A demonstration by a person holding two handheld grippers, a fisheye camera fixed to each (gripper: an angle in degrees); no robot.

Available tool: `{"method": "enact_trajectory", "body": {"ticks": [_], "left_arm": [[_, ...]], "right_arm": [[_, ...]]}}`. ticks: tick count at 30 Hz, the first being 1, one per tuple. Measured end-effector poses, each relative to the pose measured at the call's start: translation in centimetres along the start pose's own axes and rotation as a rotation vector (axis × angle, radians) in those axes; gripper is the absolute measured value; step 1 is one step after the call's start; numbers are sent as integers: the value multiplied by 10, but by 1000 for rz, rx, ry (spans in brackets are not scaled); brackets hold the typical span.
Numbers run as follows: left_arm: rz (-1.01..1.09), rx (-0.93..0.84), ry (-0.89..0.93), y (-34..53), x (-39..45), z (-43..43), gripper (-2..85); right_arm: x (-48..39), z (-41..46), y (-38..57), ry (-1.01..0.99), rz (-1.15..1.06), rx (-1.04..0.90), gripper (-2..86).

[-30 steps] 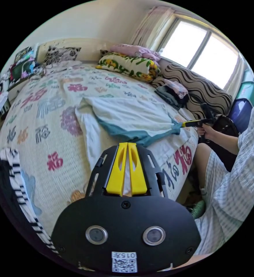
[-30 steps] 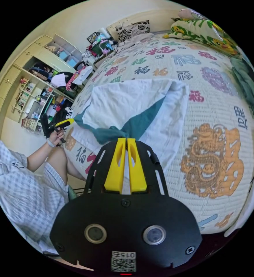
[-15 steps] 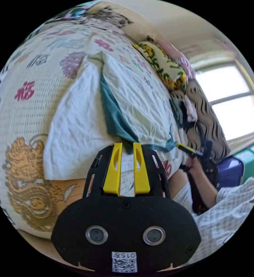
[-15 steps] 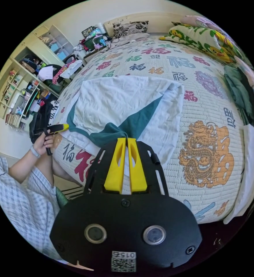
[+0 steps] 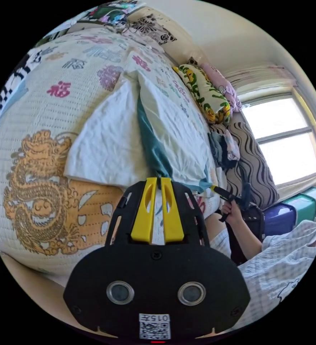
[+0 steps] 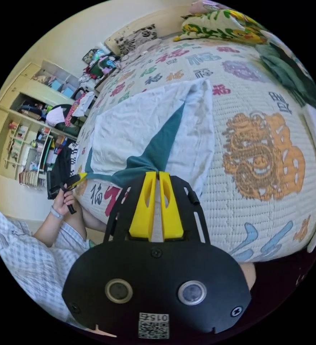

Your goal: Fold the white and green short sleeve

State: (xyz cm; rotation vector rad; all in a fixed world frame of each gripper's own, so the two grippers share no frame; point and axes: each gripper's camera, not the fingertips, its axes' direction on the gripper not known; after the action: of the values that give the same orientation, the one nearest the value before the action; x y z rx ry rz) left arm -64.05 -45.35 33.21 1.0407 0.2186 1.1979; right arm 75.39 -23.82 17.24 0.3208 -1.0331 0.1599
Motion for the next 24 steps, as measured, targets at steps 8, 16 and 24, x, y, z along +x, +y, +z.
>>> {"method": "enact_trajectory", "body": {"ticks": [8, 16, 24], "left_arm": [[-303, 302, -136, 24, -2, -113, 64], [-449, 446, 0, -10, -6, -128, 90], [-421, 385, 2, -30, 46, -165, -7]], "right_arm": [[75, -34, 41, -64, 464, 67, 72], [114, -25, 12, -176, 524, 122, 64], [140, -21, 5, -209, 559, 116, -8]]}}
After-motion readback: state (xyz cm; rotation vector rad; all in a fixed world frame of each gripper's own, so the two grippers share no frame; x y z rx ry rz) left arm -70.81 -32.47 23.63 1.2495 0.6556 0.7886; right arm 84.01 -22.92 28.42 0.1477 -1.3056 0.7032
